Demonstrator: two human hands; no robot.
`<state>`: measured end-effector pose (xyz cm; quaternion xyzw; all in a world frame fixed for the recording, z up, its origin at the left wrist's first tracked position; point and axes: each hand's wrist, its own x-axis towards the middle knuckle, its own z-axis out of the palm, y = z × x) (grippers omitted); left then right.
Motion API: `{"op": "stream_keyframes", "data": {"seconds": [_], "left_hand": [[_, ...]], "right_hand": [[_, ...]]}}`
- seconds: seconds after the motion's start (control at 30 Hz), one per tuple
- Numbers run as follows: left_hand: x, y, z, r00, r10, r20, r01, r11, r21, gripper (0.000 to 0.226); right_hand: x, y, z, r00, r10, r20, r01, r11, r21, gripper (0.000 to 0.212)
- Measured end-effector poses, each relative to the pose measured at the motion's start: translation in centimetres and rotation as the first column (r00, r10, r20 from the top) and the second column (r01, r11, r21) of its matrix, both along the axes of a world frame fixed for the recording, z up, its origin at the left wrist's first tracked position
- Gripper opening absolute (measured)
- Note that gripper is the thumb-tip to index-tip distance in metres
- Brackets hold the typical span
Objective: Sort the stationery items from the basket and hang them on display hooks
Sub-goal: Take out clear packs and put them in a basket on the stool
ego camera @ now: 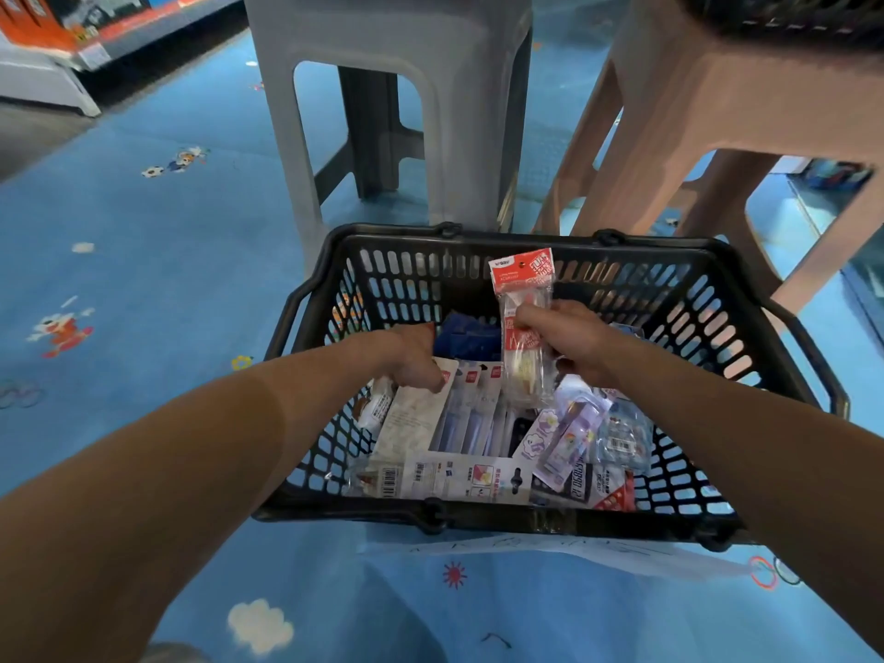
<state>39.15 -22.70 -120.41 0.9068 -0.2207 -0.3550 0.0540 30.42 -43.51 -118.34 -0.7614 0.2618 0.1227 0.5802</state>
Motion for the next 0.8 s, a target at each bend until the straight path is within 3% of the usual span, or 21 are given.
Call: {"op": "stream_keyframes", "data": {"seconds": [0.07,0.2,0.3,0.43,0.63,0.7,0.8], "left_hand": [[0.2,0.2,-0.2,0.996,-0.068,0.064,0.062,0.993,0.099,0.059],[-0.4,-0.4,-0.5,0.965,-0.051,-0.257,0.082,0.990,0.112,0.045],[-2.1,-1.3,-0.9,0.903,-0.154,-0.402,0.246,0.951,0.188,0.048],[-3.1,-1.8,-2.0,0.877,-0.263,-0.402,0.369,0.905,0.213,0.019],[-2.3,-0.6,-1.0,0.900,-0.163,-0.404,0.244,0.957,0.156,0.028],[-1.6,-0.3,-0.8,0.929,-0.074,-0.362,0.115,0.989,0.093,0.020],[-0.8,-0.1,-0.8,0.971,-0.017,-0.237,0.011,1.000,-0.027,0.028]], "right_hand": [[-0.1,-0.2,-0.3,0.999,0.028,-0.016,-0.029,0.999,-0.020,0.037],[-0.2,-0.3,-0.9,0.996,0.082,-0.041,-0.083,0.996,-0.031,0.025],[-0.2,-0.2,-1.0,0.993,0.099,-0.067,-0.102,0.994,-0.042,0.022],[-0.2,-0.2,-1.0,0.989,0.119,-0.086,-0.124,0.991,-0.056,0.025],[-0.6,-0.7,-0.9,0.989,0.093,-0.111,-0.103,0.991,-0.085,0.023],[-0.8,-1.0,-0.9,0.991,0.065,-0.121,-0.079,0.991,-0.112,0.023],[-0.9,-1.3,-0.9,0.991,0.037,-0.126,-0.053,0.990,-0.127,0.022]]}}
